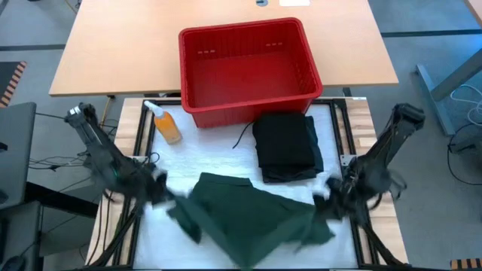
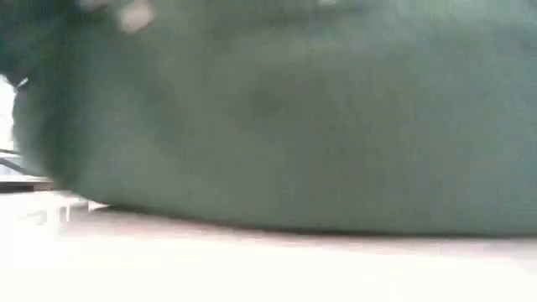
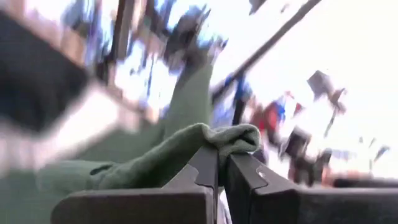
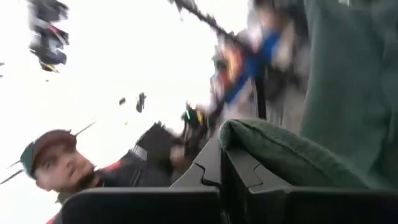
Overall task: Fold Laundry from Bin
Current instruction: Fold the green polo shirt
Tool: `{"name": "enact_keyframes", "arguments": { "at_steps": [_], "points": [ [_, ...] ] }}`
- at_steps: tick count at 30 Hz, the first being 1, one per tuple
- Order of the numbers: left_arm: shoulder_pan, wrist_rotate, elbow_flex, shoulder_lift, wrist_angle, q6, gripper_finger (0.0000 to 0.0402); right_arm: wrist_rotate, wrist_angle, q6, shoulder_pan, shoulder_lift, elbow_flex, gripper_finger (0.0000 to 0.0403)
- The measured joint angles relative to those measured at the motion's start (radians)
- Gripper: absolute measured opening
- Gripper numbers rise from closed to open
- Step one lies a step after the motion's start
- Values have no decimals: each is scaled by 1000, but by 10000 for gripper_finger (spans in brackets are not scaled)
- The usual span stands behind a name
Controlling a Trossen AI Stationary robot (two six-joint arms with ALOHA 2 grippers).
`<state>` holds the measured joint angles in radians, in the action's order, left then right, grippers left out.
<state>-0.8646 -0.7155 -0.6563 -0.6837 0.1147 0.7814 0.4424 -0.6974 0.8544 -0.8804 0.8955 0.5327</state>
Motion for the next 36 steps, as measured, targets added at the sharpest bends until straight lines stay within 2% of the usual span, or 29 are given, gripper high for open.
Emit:
{"name": "enact_keyframes", "arguments": {
  "at_steps": [4, 7, 10, 14, 17, 21, 26, 30, 33, 36],
  "points": [
    [88, -30, 0, 201, 208, -424, 0, -40, 14, -249, 160, -199, 1, 18],
    [132, -33, -14, 315, 303, -652, 0, -60, 46, -364, 290, -317, 1, 18],
    [152, -19, -52, 364, 306, -771, 0, -107, 69, -407, 413, -384, 12, 18],
    [148, 90, -96, 343, 258, -791, 0, -280, 76, -339, 482, -363, 31, 18],
    [140, 167, -122, 306, 83, -653, 0, -337, 133, -234, 445, -296, 31, 18],
    [123, 196, -126, 243, -213, -336, 0, -343, 232, -129, 338, -184, 26, 18],
    [86, 242, -109, 95, -647, 189, 0, -232, 199, 74, 181, -50, -47, 18],
    [44, 411, -35, -52, -701, 434, 0, -75, 85, 270, 14, 58, -141, 18],
    [9, 522, -8, -151, -675, 528, 0, 75, 2, 376, -127, 125, -181, 18],
    [-14, 567, -7, -228, -678, 566, 0, 180, 13, 460, -246, 175, -187, 18]
  ]
}}
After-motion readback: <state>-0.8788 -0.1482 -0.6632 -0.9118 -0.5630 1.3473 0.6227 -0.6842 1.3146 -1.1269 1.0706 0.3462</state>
